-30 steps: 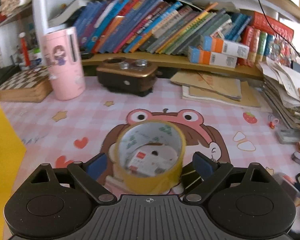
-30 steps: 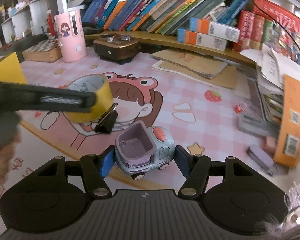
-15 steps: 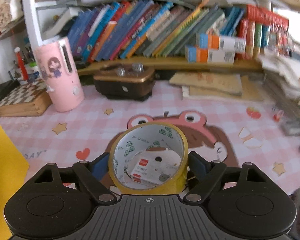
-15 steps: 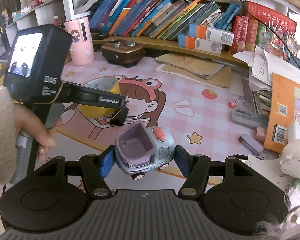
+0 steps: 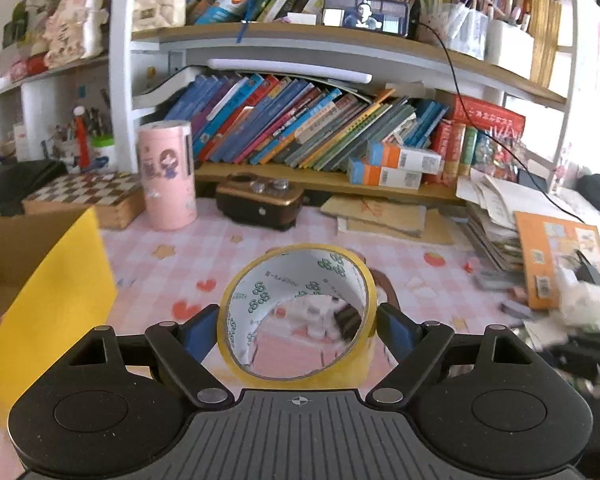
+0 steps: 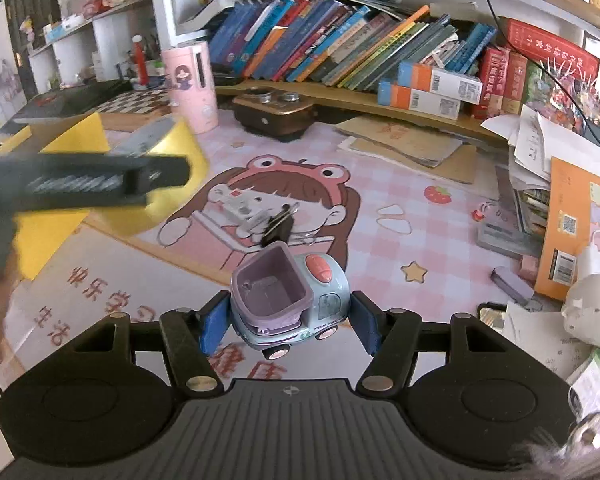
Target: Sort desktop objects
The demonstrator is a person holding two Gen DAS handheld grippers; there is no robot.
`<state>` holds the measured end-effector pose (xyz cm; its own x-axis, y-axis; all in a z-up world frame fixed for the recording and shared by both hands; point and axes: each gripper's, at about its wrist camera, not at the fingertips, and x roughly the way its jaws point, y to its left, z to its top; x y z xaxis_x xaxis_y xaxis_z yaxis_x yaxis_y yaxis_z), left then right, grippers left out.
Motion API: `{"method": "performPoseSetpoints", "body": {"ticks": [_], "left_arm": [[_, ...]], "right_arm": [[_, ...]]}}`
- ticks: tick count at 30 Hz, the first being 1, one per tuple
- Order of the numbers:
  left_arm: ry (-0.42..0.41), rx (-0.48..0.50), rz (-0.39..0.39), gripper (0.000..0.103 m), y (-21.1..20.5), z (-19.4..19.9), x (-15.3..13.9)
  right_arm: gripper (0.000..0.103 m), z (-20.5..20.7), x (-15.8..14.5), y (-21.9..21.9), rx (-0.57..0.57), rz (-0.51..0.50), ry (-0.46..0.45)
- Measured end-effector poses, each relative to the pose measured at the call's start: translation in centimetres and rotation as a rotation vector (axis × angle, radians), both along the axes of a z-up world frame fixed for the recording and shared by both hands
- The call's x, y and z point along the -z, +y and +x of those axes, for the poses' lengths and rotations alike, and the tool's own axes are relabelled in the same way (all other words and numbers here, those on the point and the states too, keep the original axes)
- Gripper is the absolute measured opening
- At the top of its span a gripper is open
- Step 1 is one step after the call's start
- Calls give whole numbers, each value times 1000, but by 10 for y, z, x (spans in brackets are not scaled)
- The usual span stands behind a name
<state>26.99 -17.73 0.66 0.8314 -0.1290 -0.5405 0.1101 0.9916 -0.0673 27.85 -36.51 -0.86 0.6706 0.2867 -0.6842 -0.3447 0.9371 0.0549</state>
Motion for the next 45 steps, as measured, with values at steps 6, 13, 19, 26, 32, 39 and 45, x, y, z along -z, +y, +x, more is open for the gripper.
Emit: {"method": "performPoseSetpoints", "body": {"ticks": [6, 13, 19, 26, 32, 39, 45], "left_arm": [[21, -3, -29, 85, 22, -48, -4], [53, 13, -45, 85, 44, -84, -1], [44, 25, -55, 85, 69, -112, -2], [50, 31, -77, 85, 102, -148, -1], [66, 35, -85, 85, 131, -184, -1], [81, 47, -74, 85, 160, -218, -1], [88, 39, -62, 85, 179, -240, -1]], "right_arm": [[61, -24, -8, 11, -6, 5, 9], [61, -56, -12, 36, -27, 8, 41], [61, -83, -16, 62, -27, 1, 38], [61, -122, -17, 92, -17, -10, 46], [61, -164, -18, 121, -15, -17, 51], [61, -207, -12, 149, -6, -3, 71], [61, -231, -8, 171, -11, 14, 83]]}}
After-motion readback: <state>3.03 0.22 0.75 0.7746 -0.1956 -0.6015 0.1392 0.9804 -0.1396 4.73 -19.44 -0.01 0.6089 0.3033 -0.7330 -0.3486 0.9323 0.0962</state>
